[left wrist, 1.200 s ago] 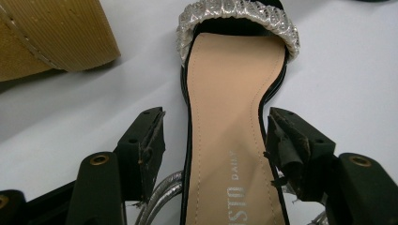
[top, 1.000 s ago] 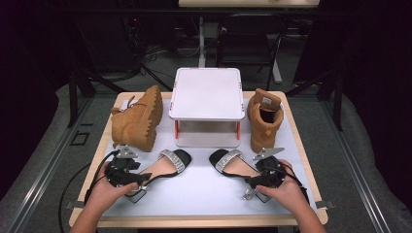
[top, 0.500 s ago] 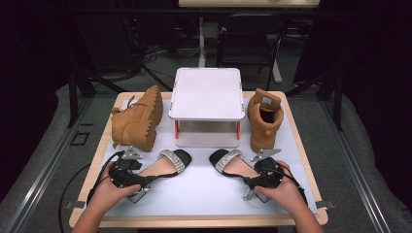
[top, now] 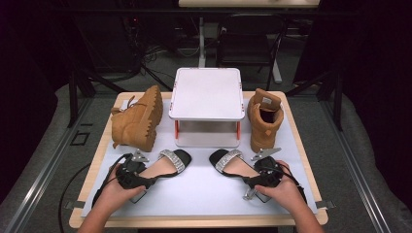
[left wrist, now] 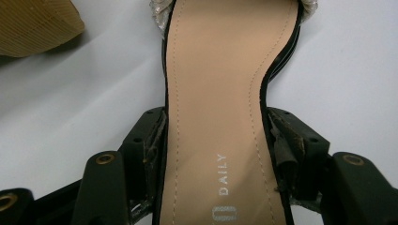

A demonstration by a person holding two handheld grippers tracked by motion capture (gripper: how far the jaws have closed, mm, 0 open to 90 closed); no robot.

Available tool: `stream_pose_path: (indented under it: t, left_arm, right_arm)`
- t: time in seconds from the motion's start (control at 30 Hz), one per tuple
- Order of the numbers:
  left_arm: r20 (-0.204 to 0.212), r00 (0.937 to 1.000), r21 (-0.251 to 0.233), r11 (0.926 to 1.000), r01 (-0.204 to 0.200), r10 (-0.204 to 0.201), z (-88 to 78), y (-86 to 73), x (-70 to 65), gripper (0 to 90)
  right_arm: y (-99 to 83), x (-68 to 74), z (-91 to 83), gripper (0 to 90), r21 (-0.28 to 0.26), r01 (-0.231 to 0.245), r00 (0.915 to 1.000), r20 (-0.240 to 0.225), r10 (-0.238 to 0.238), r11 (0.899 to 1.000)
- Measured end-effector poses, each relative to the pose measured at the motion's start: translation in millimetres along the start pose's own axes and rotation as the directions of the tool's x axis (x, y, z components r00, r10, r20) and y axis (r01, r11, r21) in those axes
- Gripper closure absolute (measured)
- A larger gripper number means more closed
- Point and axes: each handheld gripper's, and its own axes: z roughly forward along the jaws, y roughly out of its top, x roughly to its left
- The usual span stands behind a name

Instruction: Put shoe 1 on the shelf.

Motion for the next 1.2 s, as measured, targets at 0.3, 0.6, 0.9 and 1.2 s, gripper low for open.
stream_pose_path:
  t: [0.3, 0.6, 0.9, 1.2]
  left_arm:
    - [-0.011, 0.9999, -0.003, 1.0, -0.007, 0.007, 0.8, -0.2, -1.4, 41.3]
    - [-0.021, 0.9998, -0.01, 0.9999, -0.007, 0.006, 1.9, -1.4, -2.6, 40.8]
    - [-0.04, 0.9991, -0.036, 0.9992, -0.015, 0.014, 1.9, -4.1, -5.0, 41.8]
    - [-0.043, 0.9989, -0.038, 0.999, -0.022, 0.02, 1.2, -4.4, -6.2, 42.1]
  right_arm:
    - [3.5, 2.6, 3.8, 33.9, 0.038, 0.035, 0.9993, 0.015, -0.035, 0.999]
    - [2.5, 5.1, 4.1, 34.9, 0.043, 0.054, 0.9981, 0.027, -0.055, 0.998]
    - [-1.8, 7.9, 3.2, 38.5, 0.006, 0.071, 0.9964, 0.046, -0.071, 0.997]
    - [-4.1, 8.3, 2.4, 39.6, -0.021, 0.059, 0.997, 0.05, -0.058, 0.998]
